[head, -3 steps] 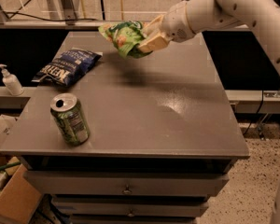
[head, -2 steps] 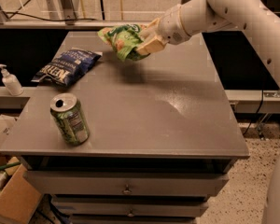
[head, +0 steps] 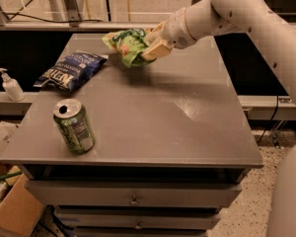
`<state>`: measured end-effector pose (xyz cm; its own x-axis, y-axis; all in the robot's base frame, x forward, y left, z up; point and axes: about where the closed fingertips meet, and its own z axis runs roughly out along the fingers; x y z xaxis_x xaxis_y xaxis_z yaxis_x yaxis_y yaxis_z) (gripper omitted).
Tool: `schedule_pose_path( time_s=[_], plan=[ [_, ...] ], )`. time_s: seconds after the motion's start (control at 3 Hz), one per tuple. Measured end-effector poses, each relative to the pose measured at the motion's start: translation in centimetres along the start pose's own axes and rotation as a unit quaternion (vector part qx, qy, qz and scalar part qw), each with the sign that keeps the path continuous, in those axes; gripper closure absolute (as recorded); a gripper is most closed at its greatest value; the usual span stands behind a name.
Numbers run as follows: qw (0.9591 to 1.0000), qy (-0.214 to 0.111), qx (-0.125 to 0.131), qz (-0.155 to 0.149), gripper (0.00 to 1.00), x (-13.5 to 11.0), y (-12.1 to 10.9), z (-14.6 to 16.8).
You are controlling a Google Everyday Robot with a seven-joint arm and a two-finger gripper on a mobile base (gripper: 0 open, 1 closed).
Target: Move green rice chip bag near blue chip bag
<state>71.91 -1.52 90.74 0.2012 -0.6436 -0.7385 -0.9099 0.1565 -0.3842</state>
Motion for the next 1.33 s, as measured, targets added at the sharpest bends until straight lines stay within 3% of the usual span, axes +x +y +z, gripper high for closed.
schedule_pose_path(
  time_s=[1.0, 1.33],
  plan=[
    [0.9997, 0.023, 0.002, -0.011, 1.0, 2.6, -3.6, 5.6],
    [0.9995, 0.008, -0.03, 0.0, 1.0, 2.9, -1.7, 8.3]
  ],
)
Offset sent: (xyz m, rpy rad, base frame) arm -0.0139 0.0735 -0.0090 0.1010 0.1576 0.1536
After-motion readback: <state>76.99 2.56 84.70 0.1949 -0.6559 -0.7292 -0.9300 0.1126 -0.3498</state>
